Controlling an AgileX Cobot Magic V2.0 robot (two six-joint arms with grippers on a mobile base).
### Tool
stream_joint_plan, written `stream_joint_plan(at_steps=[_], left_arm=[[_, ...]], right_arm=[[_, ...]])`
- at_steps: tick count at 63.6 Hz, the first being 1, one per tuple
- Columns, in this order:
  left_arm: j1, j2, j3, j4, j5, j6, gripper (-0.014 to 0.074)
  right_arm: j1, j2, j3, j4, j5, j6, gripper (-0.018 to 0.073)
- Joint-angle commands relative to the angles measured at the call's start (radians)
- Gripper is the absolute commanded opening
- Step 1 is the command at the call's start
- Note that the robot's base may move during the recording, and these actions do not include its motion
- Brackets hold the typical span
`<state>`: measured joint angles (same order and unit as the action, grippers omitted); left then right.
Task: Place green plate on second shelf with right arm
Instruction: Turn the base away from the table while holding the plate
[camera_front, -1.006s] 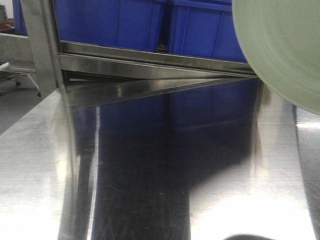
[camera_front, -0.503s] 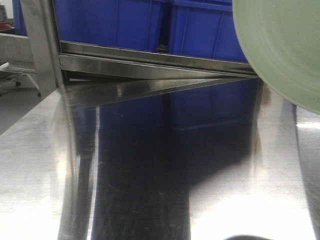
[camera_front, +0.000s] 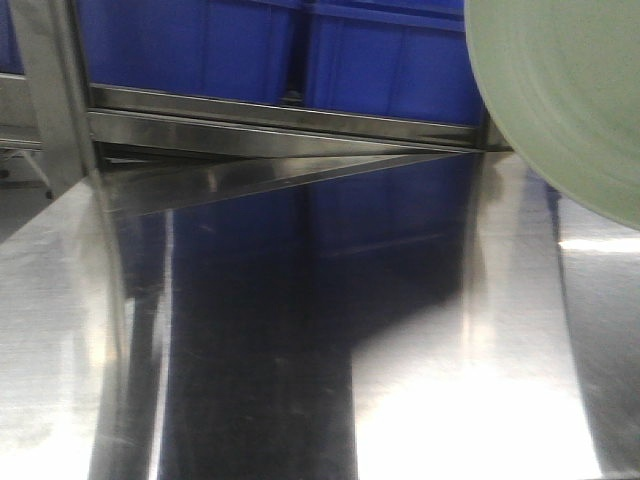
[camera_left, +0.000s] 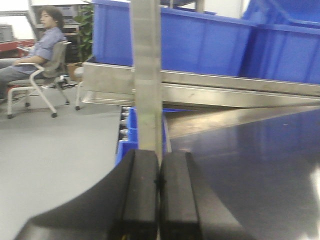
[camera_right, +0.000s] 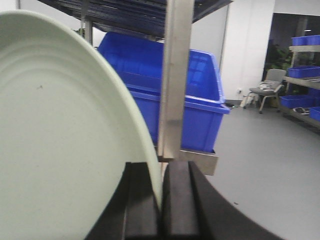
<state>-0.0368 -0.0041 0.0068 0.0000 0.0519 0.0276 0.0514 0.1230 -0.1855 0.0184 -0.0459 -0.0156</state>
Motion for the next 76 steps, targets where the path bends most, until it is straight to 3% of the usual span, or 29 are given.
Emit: stream_joint_plan(at_steps=[1, 76], left_arm=[[-0.003, -0.016, 0.04, 0.0, -0.08, -0.002, 0.013], [-0.003, -0.016, 0.04, 0.0, -0.08, -0.002, 0.013]], right_arm=[[-0.004, 0.008, -0.032, 0.012, -0.12, -0.001, 0.0058], [-0.004, 0.007, -0.032, 0.012, -0.12, -0.001, 0.0058]])
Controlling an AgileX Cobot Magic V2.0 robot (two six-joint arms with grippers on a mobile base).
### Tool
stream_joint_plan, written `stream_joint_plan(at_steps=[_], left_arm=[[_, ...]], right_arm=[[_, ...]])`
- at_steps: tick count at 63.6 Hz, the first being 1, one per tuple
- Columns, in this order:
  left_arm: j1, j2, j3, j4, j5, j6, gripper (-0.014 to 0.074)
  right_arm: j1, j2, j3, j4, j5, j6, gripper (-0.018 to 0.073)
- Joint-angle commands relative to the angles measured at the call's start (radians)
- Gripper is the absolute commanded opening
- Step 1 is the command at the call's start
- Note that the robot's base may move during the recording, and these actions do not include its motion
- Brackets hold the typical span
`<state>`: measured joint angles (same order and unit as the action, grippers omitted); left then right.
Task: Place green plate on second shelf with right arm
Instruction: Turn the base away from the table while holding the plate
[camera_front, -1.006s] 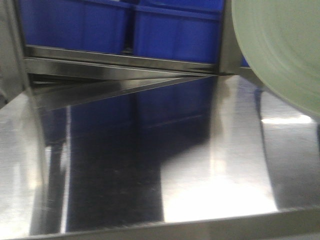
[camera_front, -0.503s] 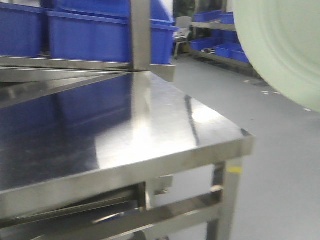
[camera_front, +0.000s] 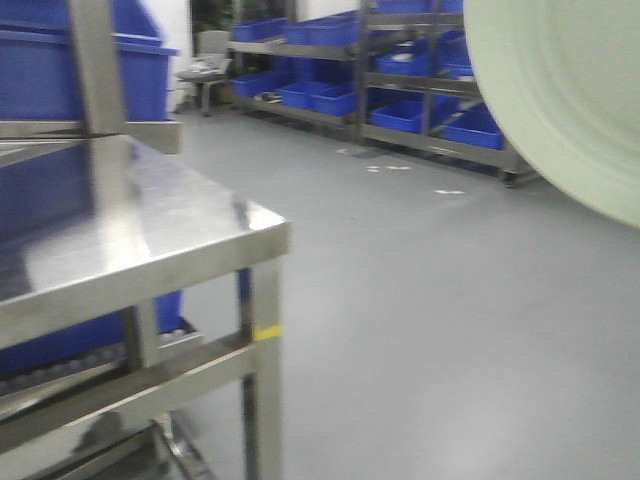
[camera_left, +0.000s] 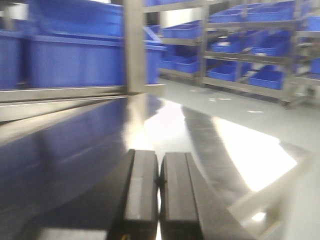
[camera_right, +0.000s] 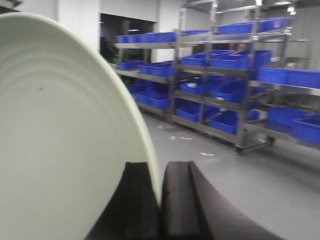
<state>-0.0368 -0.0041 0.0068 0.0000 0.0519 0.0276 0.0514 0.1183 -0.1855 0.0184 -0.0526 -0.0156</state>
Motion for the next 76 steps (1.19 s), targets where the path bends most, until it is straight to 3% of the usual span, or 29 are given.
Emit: stream_joint_plan(at_steps=[1, 76], left_arm=[[-0.003, -0.016, 0.04, 0.0, -0.08, -0.002, 0.013], [-0.003, -0.016, 0.04, 0.0, -0.08, -0.002, 0.013]], right_arm=[[-0.004, 0.012, -0.032, 0.012, -0.113, -0.001, 0.0058], [-0.004, 0.012, -0.032, 0.012, -0.113, -0.001, 0.0058]])
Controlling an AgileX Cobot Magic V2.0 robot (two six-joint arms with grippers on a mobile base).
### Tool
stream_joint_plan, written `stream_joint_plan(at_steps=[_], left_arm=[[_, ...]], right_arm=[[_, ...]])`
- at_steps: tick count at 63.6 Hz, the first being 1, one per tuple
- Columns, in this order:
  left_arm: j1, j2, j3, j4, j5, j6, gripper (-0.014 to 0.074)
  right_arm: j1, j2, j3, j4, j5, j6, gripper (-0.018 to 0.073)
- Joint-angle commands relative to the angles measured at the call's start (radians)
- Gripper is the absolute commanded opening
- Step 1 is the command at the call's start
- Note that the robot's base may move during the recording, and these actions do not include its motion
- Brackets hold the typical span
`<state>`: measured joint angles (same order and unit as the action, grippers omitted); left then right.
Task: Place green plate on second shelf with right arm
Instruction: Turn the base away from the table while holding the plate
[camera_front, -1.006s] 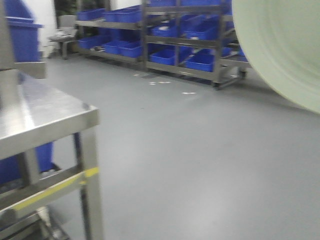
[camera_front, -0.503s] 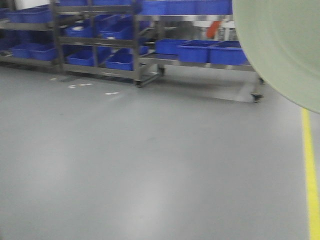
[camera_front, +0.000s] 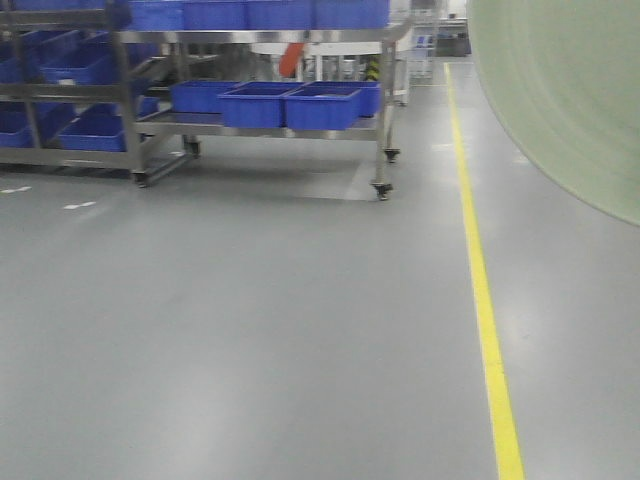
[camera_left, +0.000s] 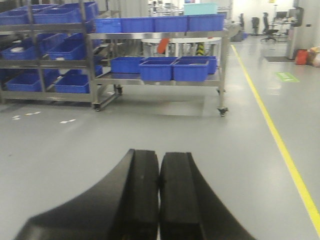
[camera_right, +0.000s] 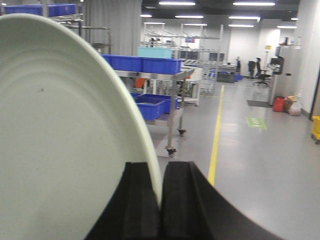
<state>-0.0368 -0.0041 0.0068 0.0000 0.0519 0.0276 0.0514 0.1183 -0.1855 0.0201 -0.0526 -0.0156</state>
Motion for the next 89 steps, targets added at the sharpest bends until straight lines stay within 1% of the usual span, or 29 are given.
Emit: stream_joint_plan(at_steps=[1, 89], left_arm=[[-0.003, -0.016, 0.04, 0.0, -0.08, -0.002, 0.013], [-0.003, -0.016, 0.04, 0.0, -0.08, -0.002, 0.013]], right_arm=[[-0.004, 0.012, -0.032, 0.01, -0.113, -0.001, 0.0058], [-0.004, 0.012, -0.032, 0.01, -0.113, -0.001, 0.0058]])
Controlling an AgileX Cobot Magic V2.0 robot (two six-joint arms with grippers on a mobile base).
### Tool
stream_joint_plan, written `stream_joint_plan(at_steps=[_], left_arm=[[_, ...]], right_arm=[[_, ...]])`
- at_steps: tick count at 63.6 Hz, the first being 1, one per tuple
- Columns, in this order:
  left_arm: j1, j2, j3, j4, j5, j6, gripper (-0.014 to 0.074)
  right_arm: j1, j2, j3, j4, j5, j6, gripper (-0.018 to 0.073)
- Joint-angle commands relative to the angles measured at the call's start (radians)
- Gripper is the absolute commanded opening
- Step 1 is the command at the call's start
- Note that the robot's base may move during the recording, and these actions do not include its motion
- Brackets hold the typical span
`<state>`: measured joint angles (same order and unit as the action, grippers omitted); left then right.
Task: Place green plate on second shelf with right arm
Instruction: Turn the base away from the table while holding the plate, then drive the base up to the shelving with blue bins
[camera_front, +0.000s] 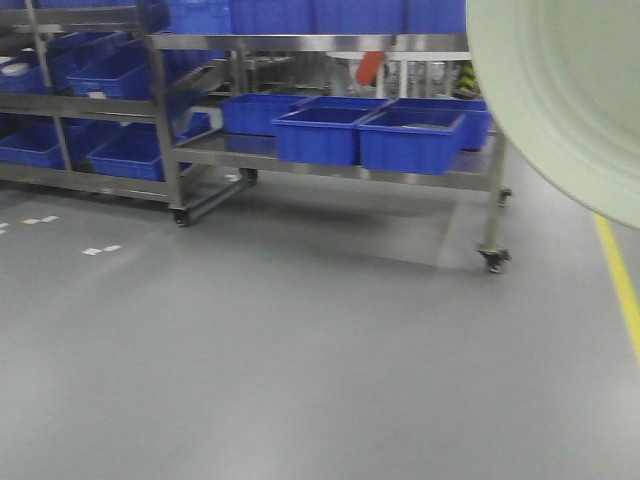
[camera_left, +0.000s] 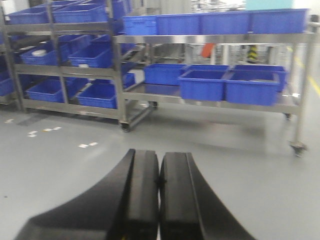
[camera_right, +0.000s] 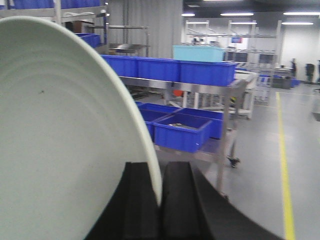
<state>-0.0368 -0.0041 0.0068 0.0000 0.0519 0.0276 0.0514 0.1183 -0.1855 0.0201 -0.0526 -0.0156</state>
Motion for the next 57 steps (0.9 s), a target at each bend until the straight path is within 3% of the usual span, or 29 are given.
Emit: stream_joint_plan(at_steps=[1, 57], left_arm=[[-0.003, -0.016, 0.04, 0.0, -0.08, -0.002, 0.013], [-0.003, -0.016, 0.04, 0.0, -0.08, -0.002, 0.013]], right_arm=[[-0.004, 0.012, -0.032, 0.01, -0.113, -0.001, 0.0058], [-0.004, 0.011, -0.032, 0.01, -0.113, -0.001, 0.0058]])
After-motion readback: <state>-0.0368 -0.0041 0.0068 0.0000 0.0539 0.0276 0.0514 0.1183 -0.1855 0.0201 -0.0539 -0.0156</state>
